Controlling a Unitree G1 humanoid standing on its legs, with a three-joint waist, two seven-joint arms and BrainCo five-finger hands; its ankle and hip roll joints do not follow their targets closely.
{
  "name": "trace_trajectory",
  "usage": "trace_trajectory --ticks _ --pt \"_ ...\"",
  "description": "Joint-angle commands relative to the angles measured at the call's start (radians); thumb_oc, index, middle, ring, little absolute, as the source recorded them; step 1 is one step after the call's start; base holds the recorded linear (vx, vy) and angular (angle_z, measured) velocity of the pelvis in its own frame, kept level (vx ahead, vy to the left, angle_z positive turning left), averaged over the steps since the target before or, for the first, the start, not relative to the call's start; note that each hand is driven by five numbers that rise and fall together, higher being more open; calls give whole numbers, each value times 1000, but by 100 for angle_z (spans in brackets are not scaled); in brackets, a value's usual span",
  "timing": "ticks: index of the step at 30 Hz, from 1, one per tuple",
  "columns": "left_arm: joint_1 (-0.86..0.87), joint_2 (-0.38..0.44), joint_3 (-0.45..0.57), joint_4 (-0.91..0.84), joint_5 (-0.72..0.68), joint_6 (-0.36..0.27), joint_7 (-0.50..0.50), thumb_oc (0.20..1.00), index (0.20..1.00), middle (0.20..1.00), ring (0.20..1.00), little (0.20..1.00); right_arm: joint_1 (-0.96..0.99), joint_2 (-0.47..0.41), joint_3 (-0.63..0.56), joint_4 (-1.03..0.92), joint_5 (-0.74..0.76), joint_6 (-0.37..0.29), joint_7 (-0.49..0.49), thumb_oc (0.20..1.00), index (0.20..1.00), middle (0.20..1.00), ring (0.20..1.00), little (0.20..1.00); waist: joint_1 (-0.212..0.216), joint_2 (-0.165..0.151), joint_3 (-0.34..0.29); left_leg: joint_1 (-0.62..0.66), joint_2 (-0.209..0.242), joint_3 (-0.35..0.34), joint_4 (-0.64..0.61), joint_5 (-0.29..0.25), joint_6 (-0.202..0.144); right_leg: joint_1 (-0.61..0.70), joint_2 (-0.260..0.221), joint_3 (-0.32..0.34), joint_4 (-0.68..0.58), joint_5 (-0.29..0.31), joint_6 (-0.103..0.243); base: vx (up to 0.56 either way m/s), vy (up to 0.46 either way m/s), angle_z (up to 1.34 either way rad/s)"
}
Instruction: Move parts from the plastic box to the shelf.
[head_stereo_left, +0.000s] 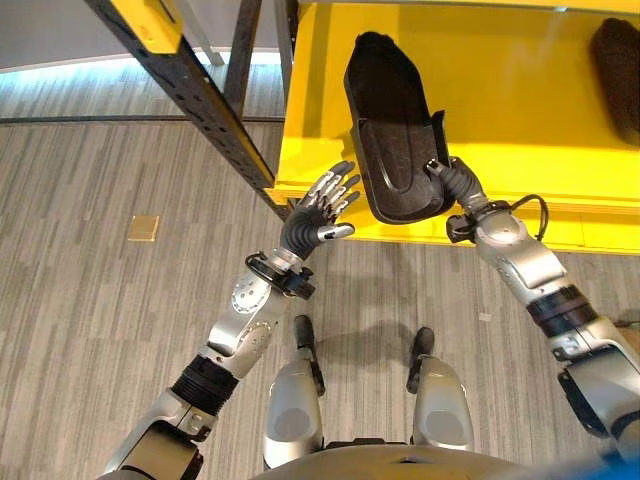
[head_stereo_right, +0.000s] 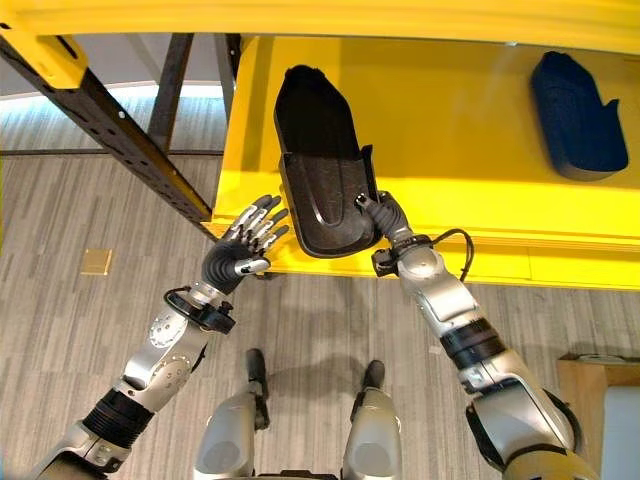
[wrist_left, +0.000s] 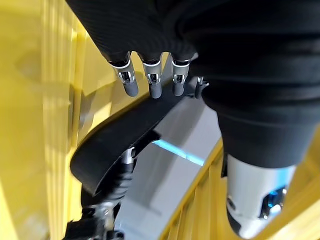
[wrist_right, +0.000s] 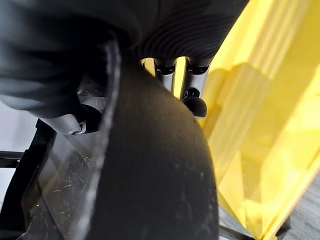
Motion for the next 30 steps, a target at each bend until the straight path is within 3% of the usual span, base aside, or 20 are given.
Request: trace_trajectory --ticks 1,9,10,12,14,19,22,25,30 --pt "54 -37 1 -121 8 -52 5 1000 1000 1000 1000 1000 -148 -22 -54 -38 6 -61 -43 200 200 200 200 200 1 26 -34 66 93 -31 22 -9 -35 -21 86 -12 102 -42 -22 50 15 9" --pt "79 1 -9 -179 15 -37 -46 1000 1000 1000 1000 1000 -295 -129 -104 109 27 -48 -103 200 200 200 200 200 29 42 5 23 81 -73 45 -13 -35 -59 91 7 188 -98 -38 -8 -18 0" --pt "62 11 -47 -195 3 -19 -71 1000 1000 1000 1000 1000 -274 -167 -128 107 50 -38 -171 200 200 200 200 200 5 50 15 -5 61 -159 54 -3 -16 -114 71 149 280 -109 -10 -82 -172 13" --pt "57 28 -74 -205 10 -19 -79 1000 1000 1000 1000 1000 -253 -184 -159 120 93 -34 -202 200 200 200 200 200 -21 51 11 -13 50 -209 37 3 -13 -122 103 238 271 -109 -3 -47 -205 119" --pt "74 44 -66 -232 18 -24 -93 1000 1000 1000 1000 1000 -239 -213 -197 140 118 -36 -201 200 200 200 200 200 -26 42 7 2 52 -199 18 1 -29 -73 116 202 130 -72 -6 -46 -127 175" --pt "65 38 -63 -252 14 -50 -139 1000 1000 1000 1000 1000 -288 -229 -211 213 117 -28 -177 200 200 200 200 200 -18 47 28 20 77 -148 -34 33 -52 -69 99 145 68 -23 7 -86 44 5" --pt "76 36 -68 -271 24 -123 -80 1000 1000 1000 1000 1000 -345 -244 -174 276 71 -44 -126 200 200 200 200 200 -5 42 32 41 107 -81 -46 36 -63 -69 76 75 49 1 16 -16 66 -44" --pt "63 44 -50 -299 45 -155 -7 1000 1000 1000 1000 1000 -399 -238 -134 312 40 -28 -94 200 200 200 200 200 -1 37 31 46 145 -33 -41 36 -74 -97 81 45 90 -18 2 4 12 -92" --pt "47 47 -36 -307 29 -151 18 1000 1000 1000 1000 1000 -444 -253 -86 356 21 5 -92 200 200 200 200 200 4 31 29 38 174 -36 -48 58 -82 -118 107 49 139 -49 -20 13 -88 -21"
